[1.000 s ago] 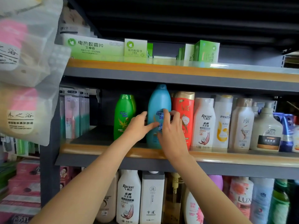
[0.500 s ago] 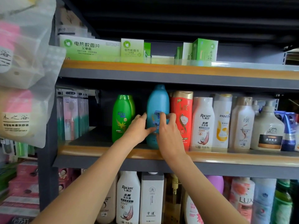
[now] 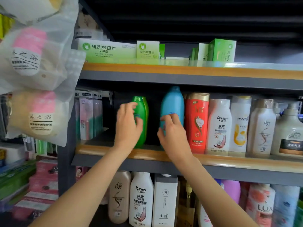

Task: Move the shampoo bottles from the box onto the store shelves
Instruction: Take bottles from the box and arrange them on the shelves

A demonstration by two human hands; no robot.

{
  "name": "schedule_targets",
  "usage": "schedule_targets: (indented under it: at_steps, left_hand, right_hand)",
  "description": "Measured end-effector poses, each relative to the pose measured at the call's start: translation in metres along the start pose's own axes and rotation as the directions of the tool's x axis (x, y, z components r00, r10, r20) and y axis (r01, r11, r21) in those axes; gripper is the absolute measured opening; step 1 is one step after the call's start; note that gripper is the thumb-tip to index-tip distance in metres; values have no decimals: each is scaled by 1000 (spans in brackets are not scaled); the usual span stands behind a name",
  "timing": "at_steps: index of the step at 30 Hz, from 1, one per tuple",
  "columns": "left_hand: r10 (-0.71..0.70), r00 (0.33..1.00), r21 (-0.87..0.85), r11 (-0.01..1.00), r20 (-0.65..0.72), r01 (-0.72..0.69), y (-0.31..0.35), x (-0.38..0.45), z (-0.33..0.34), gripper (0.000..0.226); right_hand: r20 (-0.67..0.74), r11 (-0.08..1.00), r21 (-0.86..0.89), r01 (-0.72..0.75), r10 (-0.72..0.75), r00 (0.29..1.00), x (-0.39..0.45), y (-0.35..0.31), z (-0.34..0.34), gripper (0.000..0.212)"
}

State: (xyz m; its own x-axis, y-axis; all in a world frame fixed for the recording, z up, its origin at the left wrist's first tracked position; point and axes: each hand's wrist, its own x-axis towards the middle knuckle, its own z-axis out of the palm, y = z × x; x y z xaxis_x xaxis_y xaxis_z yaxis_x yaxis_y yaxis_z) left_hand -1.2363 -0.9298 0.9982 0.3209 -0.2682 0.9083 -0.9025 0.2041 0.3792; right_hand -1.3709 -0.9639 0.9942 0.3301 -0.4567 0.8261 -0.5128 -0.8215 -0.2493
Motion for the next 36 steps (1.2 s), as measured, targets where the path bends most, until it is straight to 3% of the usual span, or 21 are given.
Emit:
schedule_targets:
  at_steps: [2,5,8,13,15,18,20,24,27,33,36]
  left_hand:
    - [-206,978,-75,976,23,207,-11,8,-7,51]
    - [-463,819,-181,822,339,540,-19,17,-12,69]
    - [-513,650,-267,630,561,729,-23,27,-8,82]
    - [-485,562,-368,440,670,819,-35,41,-2,114]
    - [-463,545,-391,392,699,833,-34,41,-1,105]
    - [-424,574,-486,304,701,819,-33,48,2,50]
    - [-434,584,-546,223,686,808,-37,53,6,43]
    - [-498,500,-455,219,708,863,-44,53,16,57]
    - [-508,456,-418,194,731,887,-46,50,21,62]
    - [-483,435,-407,168,760,898,-47,49,21,60]
    - [-454,416,-390,154,788,908,-48,49,20,64]
  right_hand:
    - [70,998,67,-10,5,998,3,-10,10,39]
    - [226,980,157,-124,87,970,12,-23,28,56]
    - [359,956,199,-216,134,924,24,-30,44,71]
    - [478,904,243,-353,205,854,43,-36,54,101]
    - [519,838,308,-451,249,818,48,-31,56,116]
    - [559,706,410,-577,306,771,60,-22,63,143]
    - [594,615,473,-631,306,744,64,-18,68,152]
    - [608,474,592,-651,268,748,65,-13,74,132]
    - [600,442,629,-639,245,761,65,-12,77,124]
    - [568,465,622,-630,285,772,65,-14,77,106]
    - [523,577,540,-613,341,781,60,-20,76,90]
